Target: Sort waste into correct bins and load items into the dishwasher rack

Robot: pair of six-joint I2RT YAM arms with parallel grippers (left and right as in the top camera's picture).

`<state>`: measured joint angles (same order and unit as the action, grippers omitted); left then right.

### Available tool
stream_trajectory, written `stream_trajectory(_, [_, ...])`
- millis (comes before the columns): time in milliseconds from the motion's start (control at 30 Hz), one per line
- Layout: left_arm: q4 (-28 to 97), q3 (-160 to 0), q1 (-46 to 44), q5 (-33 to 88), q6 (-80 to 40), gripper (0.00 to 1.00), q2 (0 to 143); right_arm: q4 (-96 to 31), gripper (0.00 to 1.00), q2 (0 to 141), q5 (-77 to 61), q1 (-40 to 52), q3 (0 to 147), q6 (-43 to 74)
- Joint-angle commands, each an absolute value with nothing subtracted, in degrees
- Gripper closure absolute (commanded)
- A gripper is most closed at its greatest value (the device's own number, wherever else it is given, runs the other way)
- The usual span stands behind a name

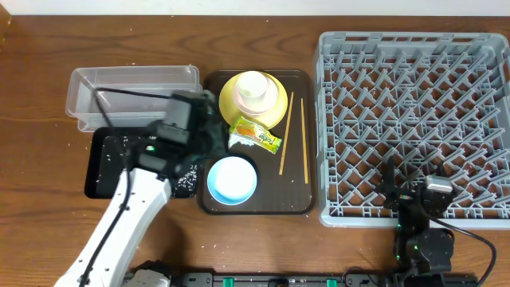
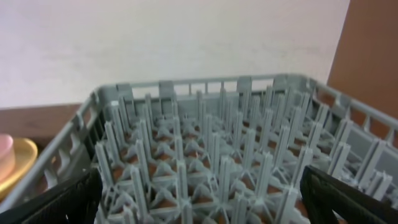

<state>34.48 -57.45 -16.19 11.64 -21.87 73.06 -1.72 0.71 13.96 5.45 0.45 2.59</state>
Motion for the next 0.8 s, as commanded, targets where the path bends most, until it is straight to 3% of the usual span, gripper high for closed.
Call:
stream_trajectory(0, [34.6, -58.3, -12.5, 11.3, -21.8, 0.51, 70.5, -2.9, 0.01, 0.6, 13.5, 6.1, 0.3, 3.2])
stream_trajectory(200, [35.3, -58.3, -6.2, 11.3, -21.8, 0.36, 67.0, 0.8, 0.01, 0.6, 4.8, 6.1, 0.6, 8.7])
stream_trajectory(300, [36.5, -58.3, -4.8, 11.3, -21.7, 0.23, 66.4, -2.8, 0.01, 1.1, 4.6, 6.1, 4.1, 9.6])
stream_trajectory(367, [36.6, -58.3, -4.7, 11.3, -21.7, 0.20, 66.6, -7.5, 0.01, 2.7, 4.7, 6.1, 8.7, 9.7])
stream_trajectory(500, [36.6, -58.3, -4.7, 11.3, -21.7, 0.17, 67.0, -16.7, 0.01, 11.7, 4.3, 6.1, 22.3, 11.4])
stream_trajectory(767, [36.6, -58.3, -4.7, 11.3, -21.8, 0.12, 67.2, -48.4, 0.01, 46.0, -5.5, 6.2, 64.9, 13.9])
